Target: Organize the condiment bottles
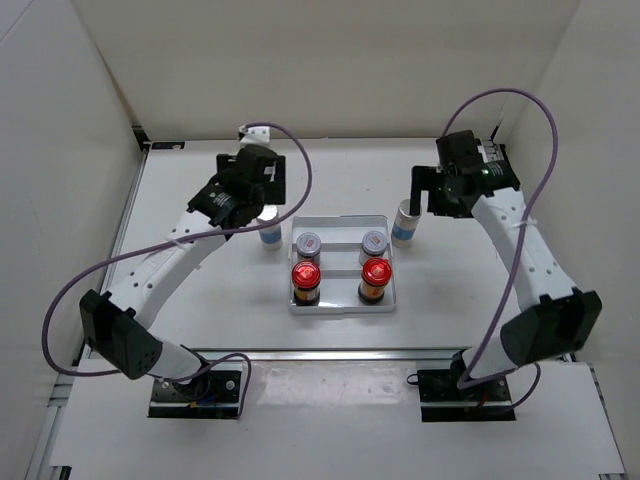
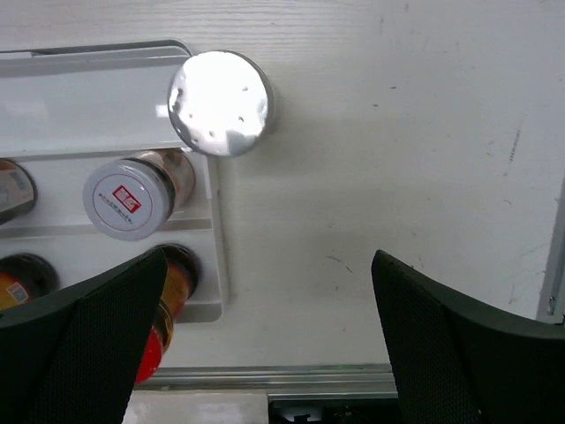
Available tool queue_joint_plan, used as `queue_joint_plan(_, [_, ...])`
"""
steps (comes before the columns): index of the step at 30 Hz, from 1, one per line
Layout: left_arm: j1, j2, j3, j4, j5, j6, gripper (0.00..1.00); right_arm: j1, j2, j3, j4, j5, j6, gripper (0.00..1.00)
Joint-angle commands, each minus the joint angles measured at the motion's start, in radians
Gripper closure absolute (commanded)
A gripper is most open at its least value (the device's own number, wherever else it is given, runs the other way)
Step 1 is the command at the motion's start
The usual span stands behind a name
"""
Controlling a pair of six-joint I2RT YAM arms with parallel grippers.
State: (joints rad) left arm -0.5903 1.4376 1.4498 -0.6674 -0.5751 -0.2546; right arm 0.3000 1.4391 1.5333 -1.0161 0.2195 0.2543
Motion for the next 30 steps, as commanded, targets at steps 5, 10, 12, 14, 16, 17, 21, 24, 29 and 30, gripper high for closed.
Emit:
queue_joint_plan(5, [0.116,-0.083,-0.261,0.037,-0.154,0.011,0.0,-0.009,0.187,0.151,0.044,-0.112,-0.018,0.0])
queue_joint_plan(10, [0.138,-0.14,-0.353,0.097,-0.135,-0.025,0.0,-0.009,0.303,0.189,0.053,-0.123,-0.009,0.0])
queue_joint_plan(12, [0.138,-0.163,-0.39,0.126,-0.135,-0.009,0.0,-0.009,0.349,0.2,0.053,-0.123,-0.009,0.0])
queue_joint_plan(14, [0.138,-0.172,-0.41,0.147,-0.135,-0.009,0.0,-0.009,0.377,0.2,0.053,-0.123,-0.009,0.0])
queue_joint_plan(16, [0.138,-0.181,-0.434,0.156,-0.124,-0.009,0.0,-0.009,0.411,0.2,0.062,-0.123,0.0,0.02])
queue_joint_plan(17, [0.138,-0.193,-0.446,0.157,-0.114,-0.009,0.0,-0.009,0.42,0.209,0.062,-0.123,0.0,0.03])
queue_joint_plan(21, [0.138,-0.212,-0.467,0.175,-0.091,-0.009,0.0,-0.009,0.461,0.218,0.062,-0.123,0.01,0.21])
queue_joint_plan(24, [0.138,-0.212,-0.488,0.199,-0.066,-0.009,0.0,-0.009,0.448,0.228,0.062,-0.112,0.02,0.39])
queue_joint_plan(29, [0.138,-0.201,-0.488,0.209,-0.037,-0.02,0.0,0.043,0.364,0.286,0.062,0.053,-0.012,0.65])
queue_joint_plan(30, [0.138,-0.201,-0.488,0.209,-0.037,-0.02,0.0,0.053,0.363,0.304,0.045,0.081,-0.012,0.72])
